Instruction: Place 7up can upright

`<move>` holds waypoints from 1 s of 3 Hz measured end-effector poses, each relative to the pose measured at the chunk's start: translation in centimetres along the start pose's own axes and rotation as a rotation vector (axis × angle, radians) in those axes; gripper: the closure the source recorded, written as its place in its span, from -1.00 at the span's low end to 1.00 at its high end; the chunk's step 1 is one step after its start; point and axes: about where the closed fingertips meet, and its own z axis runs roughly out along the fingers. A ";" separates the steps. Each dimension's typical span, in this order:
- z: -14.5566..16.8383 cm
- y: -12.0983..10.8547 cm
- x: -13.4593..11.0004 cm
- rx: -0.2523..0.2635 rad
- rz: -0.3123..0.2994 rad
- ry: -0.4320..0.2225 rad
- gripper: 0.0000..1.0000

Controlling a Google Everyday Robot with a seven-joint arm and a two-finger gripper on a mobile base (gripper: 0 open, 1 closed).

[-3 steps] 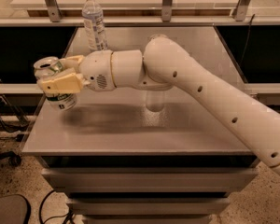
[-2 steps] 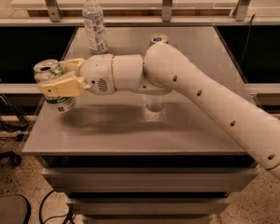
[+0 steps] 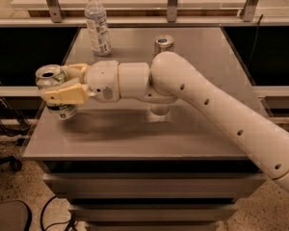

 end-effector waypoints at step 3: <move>0.3 0.7 0.7 -0.035 -0.033 0.002 -0.27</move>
Offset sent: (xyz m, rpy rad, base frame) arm -0.0042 -0.0010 -0.0088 0.0022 -0.0362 0.0252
